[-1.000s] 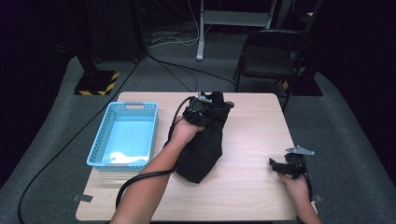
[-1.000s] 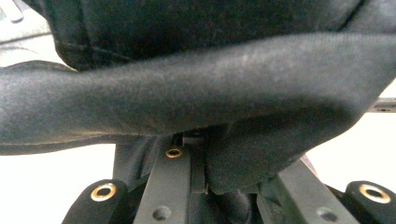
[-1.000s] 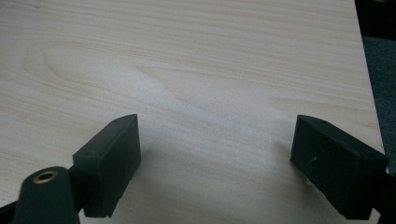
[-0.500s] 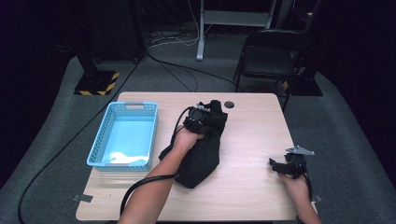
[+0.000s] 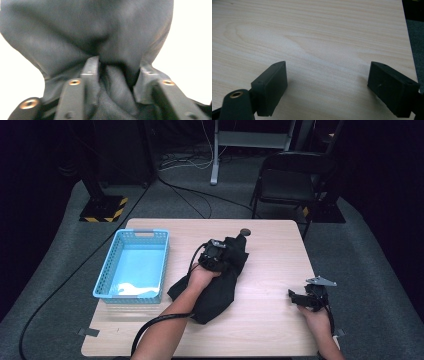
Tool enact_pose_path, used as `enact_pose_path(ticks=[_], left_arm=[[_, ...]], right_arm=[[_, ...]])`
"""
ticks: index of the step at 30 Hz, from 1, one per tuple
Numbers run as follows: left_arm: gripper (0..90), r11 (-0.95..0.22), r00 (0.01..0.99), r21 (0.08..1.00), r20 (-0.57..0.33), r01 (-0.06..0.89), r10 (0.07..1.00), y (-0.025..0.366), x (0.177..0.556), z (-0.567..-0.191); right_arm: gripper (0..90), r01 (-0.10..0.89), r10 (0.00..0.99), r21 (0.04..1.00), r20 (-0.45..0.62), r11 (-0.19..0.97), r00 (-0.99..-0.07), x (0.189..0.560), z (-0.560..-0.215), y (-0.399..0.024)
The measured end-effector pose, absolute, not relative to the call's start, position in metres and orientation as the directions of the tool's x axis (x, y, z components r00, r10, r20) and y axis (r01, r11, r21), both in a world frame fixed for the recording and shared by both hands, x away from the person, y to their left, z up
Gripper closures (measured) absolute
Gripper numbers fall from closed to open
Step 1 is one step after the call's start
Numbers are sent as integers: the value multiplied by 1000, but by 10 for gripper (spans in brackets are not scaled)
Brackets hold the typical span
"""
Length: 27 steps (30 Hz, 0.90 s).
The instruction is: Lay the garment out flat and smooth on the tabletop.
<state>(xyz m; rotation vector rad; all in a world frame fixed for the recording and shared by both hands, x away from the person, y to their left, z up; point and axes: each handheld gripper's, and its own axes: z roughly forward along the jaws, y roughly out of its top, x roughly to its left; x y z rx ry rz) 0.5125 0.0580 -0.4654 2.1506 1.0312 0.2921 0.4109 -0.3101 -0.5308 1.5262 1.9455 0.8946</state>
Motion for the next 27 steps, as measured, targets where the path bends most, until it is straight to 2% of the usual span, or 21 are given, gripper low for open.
enact_pose_path(ticks=[5, 12, 16, 27], left_arm=[[434, -426, 658, 693, -94, 582, 747, 57, 511, -465], [244, -365, 642, 744, -111, 559, 759, 73, 507, -448], [212, -353, 652, 775, -100, 525, 751, 88, 500, -441], [276, -317, 617, 793, -93, 520, 781, 133, 484, -438]], right_arm=[[155, 635, 970, 757, 6, 154, -242, 411, -531, -310], [156, 633, 966, 756, 6, 164, -257, 409, -531, -309], [163, 640, 965, 748, 3, 172, -264, 409, -530, -307], [226, 613, 932, 755, 10, 230, -362, 408, -510, -276]])
